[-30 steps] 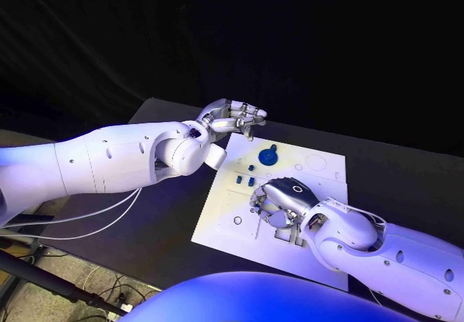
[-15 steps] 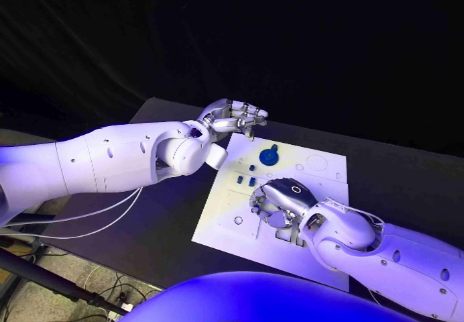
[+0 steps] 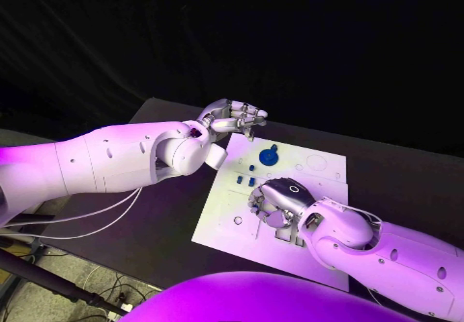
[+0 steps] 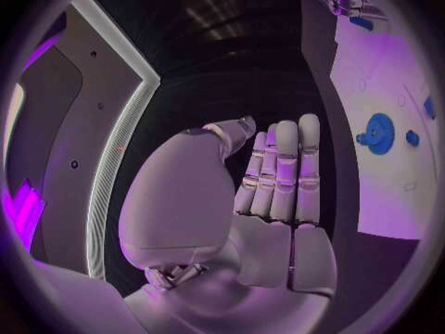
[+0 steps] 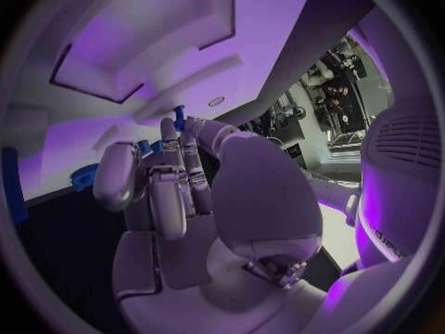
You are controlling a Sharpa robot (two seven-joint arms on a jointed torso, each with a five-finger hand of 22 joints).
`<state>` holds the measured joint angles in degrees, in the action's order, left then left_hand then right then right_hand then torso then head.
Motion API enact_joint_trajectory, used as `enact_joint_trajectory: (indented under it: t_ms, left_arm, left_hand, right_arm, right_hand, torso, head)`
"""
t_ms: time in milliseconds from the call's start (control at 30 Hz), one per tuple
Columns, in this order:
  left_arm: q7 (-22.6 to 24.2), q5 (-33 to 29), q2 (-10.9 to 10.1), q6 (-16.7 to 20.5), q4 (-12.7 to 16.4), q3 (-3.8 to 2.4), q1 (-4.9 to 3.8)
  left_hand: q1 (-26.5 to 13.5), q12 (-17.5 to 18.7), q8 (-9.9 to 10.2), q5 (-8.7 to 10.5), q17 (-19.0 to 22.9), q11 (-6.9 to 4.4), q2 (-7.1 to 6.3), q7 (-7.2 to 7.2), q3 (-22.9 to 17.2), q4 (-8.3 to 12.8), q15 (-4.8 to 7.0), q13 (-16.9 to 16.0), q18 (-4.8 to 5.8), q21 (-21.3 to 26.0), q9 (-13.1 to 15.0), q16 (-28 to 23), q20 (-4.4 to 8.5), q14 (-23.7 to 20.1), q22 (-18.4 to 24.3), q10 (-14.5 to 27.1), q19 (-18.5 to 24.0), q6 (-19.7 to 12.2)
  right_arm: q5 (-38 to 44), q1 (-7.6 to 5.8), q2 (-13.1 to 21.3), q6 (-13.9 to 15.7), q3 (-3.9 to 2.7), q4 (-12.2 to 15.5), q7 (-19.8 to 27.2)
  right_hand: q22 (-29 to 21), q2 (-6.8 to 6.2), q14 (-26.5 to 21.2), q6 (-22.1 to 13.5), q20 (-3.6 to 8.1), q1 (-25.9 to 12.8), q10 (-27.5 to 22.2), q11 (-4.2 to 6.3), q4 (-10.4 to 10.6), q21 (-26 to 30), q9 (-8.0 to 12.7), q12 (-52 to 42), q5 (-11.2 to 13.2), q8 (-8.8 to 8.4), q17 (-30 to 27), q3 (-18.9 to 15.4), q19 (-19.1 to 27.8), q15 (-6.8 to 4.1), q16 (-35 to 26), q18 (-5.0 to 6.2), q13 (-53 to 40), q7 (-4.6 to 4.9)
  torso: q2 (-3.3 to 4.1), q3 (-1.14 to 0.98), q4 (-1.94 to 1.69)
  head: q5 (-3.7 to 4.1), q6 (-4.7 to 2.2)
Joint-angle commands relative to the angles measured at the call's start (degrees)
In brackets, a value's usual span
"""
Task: Assemble the parts on the task board
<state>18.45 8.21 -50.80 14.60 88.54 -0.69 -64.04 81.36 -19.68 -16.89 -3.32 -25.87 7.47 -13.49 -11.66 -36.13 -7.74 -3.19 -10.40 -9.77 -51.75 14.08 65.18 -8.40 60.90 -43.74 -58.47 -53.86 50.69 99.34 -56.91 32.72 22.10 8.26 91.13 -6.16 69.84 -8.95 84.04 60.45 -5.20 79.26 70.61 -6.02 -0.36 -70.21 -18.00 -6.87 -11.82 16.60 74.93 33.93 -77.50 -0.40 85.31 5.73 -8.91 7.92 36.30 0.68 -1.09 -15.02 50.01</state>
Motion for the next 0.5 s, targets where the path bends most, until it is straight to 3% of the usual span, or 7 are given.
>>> enact_joint_trajectory:
  t_ms: [33, 233, 500]
  left_arm:
    - [0.13, -0.11, 0.08, -0.93, 0.11, -0.05, -0.08]
    - [0.00, -0.10, 0.09, -1.04, 0.01, -0.05, -0.08]
    - [-0.11, -0.04, 0.11, -1.20, -0.08, -0.05, -0.08]
  left_hand:
    - [0.05, -0.37, -0.20, -0.04, 0.08, 0.01, 0.07, -0.05, 0.06, 0.02, 0.05, -0.06, -0.76, 0.25, -0.06, -0.18, -0.09, -0.52, 0.08, 0.28, -0.20, -0.46]
    - [-0.06, -0.66, -0.35, 0.00, 0.11, 0.04, 0.10, -0.08, 0.11, -0.07, 0.02, -0.13, -0.77, 0.31, -0.07, -0.21, -0.12, -0.55, 0.11, 0.42, -0.18, -0.52]
    - [-0.13, -0.71, -0.39, 0.01, 0.11, 0.05, 0.12, -0.09, 0.14, -0.12, 0.01, -0.15, -0.77, 0.32, -0.08, -0.21, -0.14, -0.55, 0.12, 0.46, -0.18, -0.53]
  right_arm:
    - [1.02, 0.18, -0.15, -2.82, 0.24, -0.05, 0.37]
    - [1.07, 0.18, -0.33, -3.63, 0.33, 0.08, 0.75]
    - [1.98, 0.23, -0.36, -2.71, 0.40, -0.05, -0.43]
  right_hand:
    - [-0.09, 0.36, 4.20, -0.11, -0.05, -0.44, 1.60, 1.85, -4.61, -0.08, -0.11, -0.02, 0.42, -0.26, 6.00, 4.50, 0.45, -0.01, 0.32, -0.34, -0.16, 0.51]
    - [-0.61, -0.09, 4.16, -0.77, -0.41, -2.90, 0.60, 1.74, -3.61, 0.78, -0.58, 0.56, -1.13, -0.44, 5.88, 1.86, 1.06, 0.22, 0.37, -0.19, -0.40, 0.55]
    - [-1.23, -0.07, 4.11, -1.86, -0.75, -3.72, -1.38, 1.16, -3.11, 1.64, -0.77, 1.80, -1.45, -0.89, 5.75, 0.90, 1.41, 0.66, 0.40, -0.06, -0.11, 0.92]
  torso:
    - [0.01, 0.03, -0.04]
    - [-0.01, 0.00, 0.01]
    - [-0.01, -0.02, 0.03]
  head:
    - [0.05, -0.01]
    - [-0.08, -0.01]
    - [-0.02, -0.01]
